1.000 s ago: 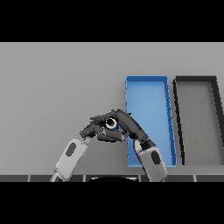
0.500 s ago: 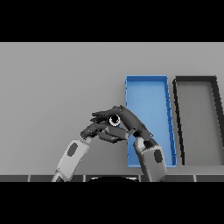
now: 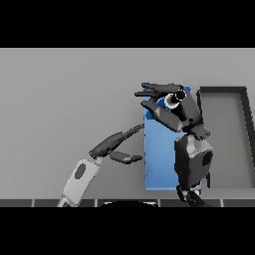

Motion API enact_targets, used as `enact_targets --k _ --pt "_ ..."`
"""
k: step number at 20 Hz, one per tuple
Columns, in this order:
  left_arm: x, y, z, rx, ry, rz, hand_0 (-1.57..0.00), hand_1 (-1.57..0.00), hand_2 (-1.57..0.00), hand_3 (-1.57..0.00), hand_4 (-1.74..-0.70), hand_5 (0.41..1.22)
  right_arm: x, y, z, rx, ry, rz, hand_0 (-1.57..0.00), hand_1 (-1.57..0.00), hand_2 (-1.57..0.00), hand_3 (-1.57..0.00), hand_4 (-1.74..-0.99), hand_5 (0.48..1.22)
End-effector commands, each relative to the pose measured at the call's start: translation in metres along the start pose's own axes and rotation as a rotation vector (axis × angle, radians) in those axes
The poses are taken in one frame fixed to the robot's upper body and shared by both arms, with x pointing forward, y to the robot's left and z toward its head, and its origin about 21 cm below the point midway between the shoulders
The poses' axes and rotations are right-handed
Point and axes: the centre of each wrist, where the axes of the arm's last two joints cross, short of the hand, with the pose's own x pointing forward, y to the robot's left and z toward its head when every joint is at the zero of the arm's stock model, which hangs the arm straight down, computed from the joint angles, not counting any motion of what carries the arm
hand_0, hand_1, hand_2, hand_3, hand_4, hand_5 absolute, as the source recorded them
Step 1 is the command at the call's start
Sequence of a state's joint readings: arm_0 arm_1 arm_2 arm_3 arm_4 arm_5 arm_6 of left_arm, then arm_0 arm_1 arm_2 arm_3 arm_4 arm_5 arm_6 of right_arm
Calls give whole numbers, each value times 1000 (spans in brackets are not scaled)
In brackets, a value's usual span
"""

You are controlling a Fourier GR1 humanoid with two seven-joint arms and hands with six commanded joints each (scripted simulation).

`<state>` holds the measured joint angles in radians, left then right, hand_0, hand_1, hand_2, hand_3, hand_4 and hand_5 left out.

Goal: Pick up the blue pipe and place it into the blue bin.

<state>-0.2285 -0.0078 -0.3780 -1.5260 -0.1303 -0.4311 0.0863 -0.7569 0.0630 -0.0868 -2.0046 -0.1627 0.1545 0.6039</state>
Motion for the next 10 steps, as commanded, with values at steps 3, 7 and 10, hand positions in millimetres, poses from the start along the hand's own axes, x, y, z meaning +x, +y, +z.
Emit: enact_targets --k 3,7,10 --pt "-1 1 8 7 -8 4 0 0 0 0 -951 468 3 -27 3 -102 36 77 -1571 -1571 -1571 -1571 -1498 1221" --pt "5 4 7 19 13 0 1 1 1 1 -950 474 -13 -63 24 -264 146 130 -1571 -1571 -1571 -1571 -1499 1221" --pt "3 5 8 26 7 -5 1 1 1 1 -944 467 -32 -80 47 -348 248 146 -1571 -1571 -1571 -1571 -1499 1221"
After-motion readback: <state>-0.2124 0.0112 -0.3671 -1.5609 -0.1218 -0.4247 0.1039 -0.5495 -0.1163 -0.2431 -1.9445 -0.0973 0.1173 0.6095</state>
